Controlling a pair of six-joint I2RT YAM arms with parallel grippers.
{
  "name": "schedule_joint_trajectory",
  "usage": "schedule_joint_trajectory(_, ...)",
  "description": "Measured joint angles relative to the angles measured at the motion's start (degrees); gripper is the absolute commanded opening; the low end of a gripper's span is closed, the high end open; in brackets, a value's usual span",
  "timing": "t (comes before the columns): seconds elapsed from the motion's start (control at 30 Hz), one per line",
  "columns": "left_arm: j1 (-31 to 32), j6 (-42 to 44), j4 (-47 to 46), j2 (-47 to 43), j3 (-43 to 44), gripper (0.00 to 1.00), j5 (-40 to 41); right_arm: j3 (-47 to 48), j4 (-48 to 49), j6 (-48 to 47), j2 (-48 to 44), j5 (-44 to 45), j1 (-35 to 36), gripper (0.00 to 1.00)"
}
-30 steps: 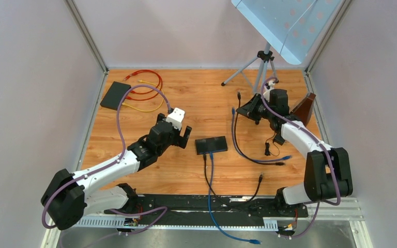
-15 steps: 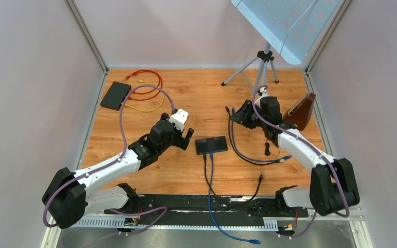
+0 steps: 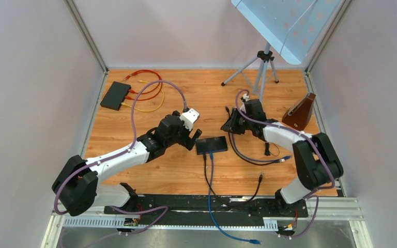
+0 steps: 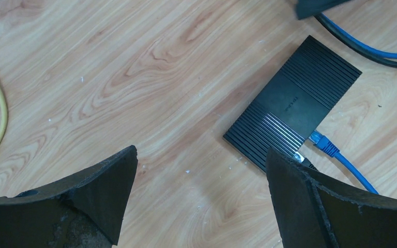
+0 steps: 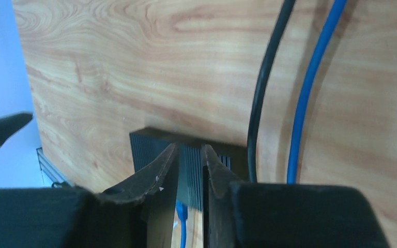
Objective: Pull the plug from the switch port
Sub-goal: Pull the connector from the switch port.
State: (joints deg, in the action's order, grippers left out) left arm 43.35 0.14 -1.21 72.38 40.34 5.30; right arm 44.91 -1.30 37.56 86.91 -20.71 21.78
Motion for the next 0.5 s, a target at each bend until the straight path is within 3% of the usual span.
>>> schedule_joint_trajectory(0.07, 0.00, 0.20, 0.28, 0.04, 0.00, 1.00, -0.81, 3.23, -0.07, -0.31, 4.24, 1.05, 0.42, 0.12)
schedule_joint_trajectory(0.2, 0.00, 1.29, 0.52, 0.04, 0.00, 1.00, -2.56, 8.46, -1.29, -0.81, 9.86, 5.95, 0.92, 0.12)
schedule_joint_trajectory(0.5, 0.00, 8.31, 2.23, 3.17, 0.85, 1.00, -9.44, 9.57, -4.22, -2.08, 11.34, 13.68, 0.79, 0.16)
